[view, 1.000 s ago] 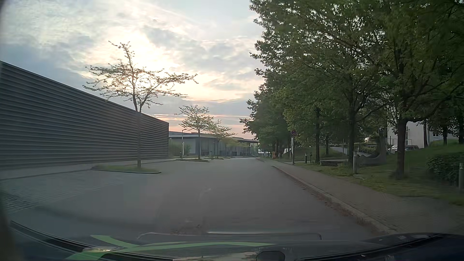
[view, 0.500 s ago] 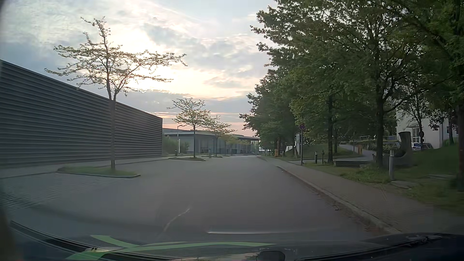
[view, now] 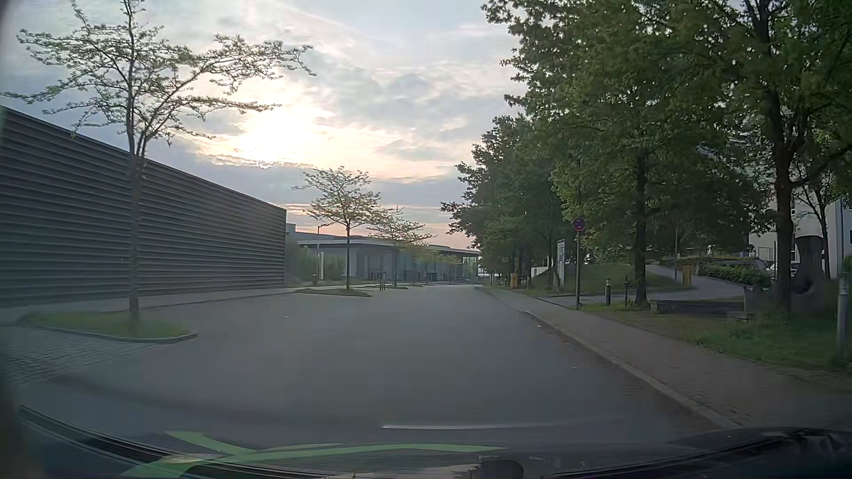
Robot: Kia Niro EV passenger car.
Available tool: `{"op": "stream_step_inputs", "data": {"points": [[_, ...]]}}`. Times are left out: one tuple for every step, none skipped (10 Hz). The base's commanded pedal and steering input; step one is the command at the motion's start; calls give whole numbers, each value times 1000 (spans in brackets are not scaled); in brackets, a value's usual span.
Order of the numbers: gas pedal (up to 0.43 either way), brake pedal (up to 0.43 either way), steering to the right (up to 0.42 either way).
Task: Follow the waypoints while adhering to traffic rules and regulations
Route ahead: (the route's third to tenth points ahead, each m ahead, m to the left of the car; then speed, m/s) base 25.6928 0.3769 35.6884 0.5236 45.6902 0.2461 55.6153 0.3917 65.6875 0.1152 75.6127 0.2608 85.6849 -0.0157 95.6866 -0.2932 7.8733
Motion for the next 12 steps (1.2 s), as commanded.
{"op": "stream_step_inputs", "data": {"points": [[79,0,-6],[79,0,-6],[79,0,-5],[79,0,-5],[79,0,-5],[79,0,-1],[79,0,3],[79,0,4],[79,0,4],[79,0,4],[79,0,4],[79,0,4]]}}
